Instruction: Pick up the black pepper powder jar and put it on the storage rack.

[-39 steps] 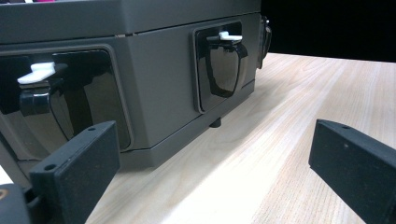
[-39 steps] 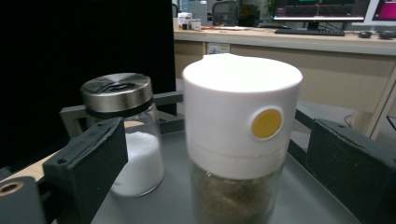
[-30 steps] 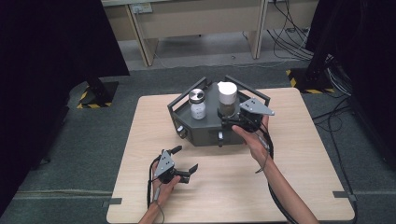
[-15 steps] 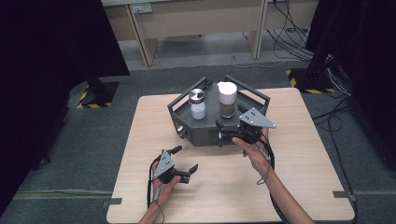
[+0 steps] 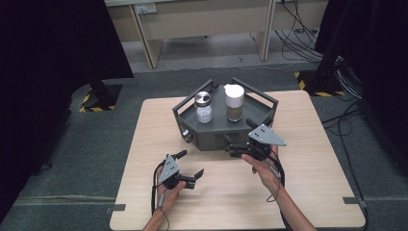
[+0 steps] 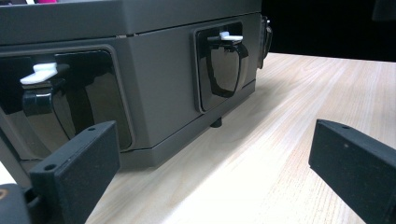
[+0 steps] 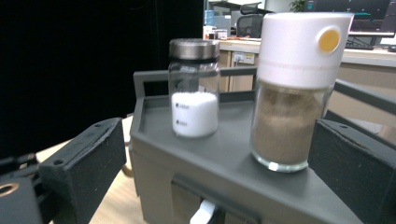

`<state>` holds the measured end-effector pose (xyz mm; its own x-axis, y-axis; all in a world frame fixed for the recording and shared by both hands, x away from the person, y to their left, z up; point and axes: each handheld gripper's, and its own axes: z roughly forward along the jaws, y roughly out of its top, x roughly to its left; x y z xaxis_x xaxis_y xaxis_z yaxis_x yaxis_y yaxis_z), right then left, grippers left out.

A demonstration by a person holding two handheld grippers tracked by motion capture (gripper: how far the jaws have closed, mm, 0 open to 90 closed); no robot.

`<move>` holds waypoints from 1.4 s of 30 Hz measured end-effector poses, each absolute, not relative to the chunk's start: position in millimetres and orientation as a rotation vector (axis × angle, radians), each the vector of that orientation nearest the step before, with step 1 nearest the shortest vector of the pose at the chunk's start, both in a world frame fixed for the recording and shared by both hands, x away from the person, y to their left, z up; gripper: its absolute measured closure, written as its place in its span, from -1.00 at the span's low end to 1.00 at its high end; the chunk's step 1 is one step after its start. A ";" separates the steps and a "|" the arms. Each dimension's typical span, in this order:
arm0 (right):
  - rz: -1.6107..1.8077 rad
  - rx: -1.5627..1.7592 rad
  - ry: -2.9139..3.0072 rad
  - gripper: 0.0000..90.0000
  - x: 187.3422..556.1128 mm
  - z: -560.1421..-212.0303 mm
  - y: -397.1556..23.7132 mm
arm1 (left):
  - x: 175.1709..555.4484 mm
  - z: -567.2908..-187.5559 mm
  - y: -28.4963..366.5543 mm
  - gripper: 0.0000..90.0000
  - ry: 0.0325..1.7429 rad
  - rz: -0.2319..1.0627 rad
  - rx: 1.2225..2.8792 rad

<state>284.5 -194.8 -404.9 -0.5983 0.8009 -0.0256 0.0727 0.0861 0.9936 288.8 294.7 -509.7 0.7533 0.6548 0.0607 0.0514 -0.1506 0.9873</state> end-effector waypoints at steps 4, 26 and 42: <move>1.559 0.853 1.789 -0.91 278.2 -414.5 -195.2 | 289.0 -509.8 294.6 -0.97 0.571 0.578 1.658; 1.498 0.786 1.901 -0.91 257.0 -465.7 -197.6 | 288.7 -509.7 296.5 -0.97 0.571 0.579 1.655; 1.525 0.805 1.897 -0.91 247.9 -478.7 -206.0 | 288.7 -509.4 295.6 -0.97 0.566 0.580 1.660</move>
